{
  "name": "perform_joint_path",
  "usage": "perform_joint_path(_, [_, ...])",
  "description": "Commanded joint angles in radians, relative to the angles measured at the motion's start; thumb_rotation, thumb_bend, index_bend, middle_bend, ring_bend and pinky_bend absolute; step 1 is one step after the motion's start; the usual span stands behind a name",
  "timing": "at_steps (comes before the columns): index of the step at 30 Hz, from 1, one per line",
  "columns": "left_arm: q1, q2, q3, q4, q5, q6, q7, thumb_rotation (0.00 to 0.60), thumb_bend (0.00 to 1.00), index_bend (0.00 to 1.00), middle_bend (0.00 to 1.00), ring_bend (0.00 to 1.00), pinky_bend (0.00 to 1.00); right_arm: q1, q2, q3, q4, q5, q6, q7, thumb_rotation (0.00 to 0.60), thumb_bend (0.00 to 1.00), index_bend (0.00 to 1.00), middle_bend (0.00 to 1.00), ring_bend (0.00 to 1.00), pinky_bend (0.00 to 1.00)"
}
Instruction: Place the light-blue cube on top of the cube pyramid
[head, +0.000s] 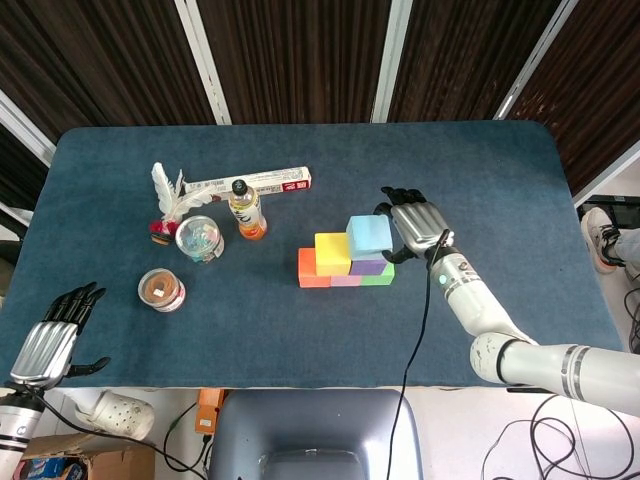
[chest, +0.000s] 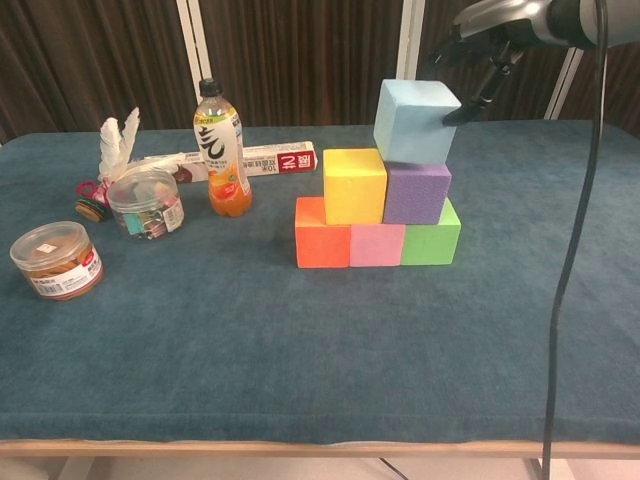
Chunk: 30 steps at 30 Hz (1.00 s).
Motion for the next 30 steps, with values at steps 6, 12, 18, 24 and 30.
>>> perform_joint_path(6, [0.005, 0.004, 0.003, 0.0, 0.007, 0.009, -0.008, 0.6, 0.07, 0.0, 0.01, 0.0, 0.11, 0.023, -0.015, -0.012, -0.005, 0.017, 0.018, -0.017, 0.6, 0.27, 0.45, 0.03, 0.0, 0.0])
perform_joint_path(12, [0.005, 0.005, 0.005, 0.0, 0.007, 0.009, -0.009, 0.6, 0.07, 0.0, 0.01, 0.0, 0.11, 0.038, -0.026, -0.02, -0.001, 0.043, 0.026, -0.026, 0.6, 0.27, 0.44, 0.03, 0.0, 0.0])
perform_joint_path(18, [0.005, 0.006, 0.004, -0.001, 0.005, 0.009, -0.009, 0.6, 0.07, 0.0, 0.01, 0.0, 0.11, 0.05, -0.026, -0.025, -0.001, 0.053, 0.025, -0.033, 0.6, 0.27, 0.39, 0.03, 0.0, 0.0])
perform_joint_path(24, [0.006, 0.007, 0.005, -0.001, 0.006, 0.009, -0.008, 0.6, 0.07, 0.0, 0.01, 0.0, 0.11, 0.06, -0.028, -0.031, -0.003, 0.067, 0.027, -0.038, 0.6, 0.27, 0.27, 0.02, 0.0, 0.0])
perform_joint_path(30, [0.006, 0.008, 0.007, -0.001, 0.008, 0.008, -0.007, 0.6, 0.07, 0.0, 0.01, 0.0, 0.11, 0.064, -0.031, -0.033, -0.003, 0.069, 0.029, -0.036, 0.6, 0.27, 0.19, 0.01, 0.0, 0.0])
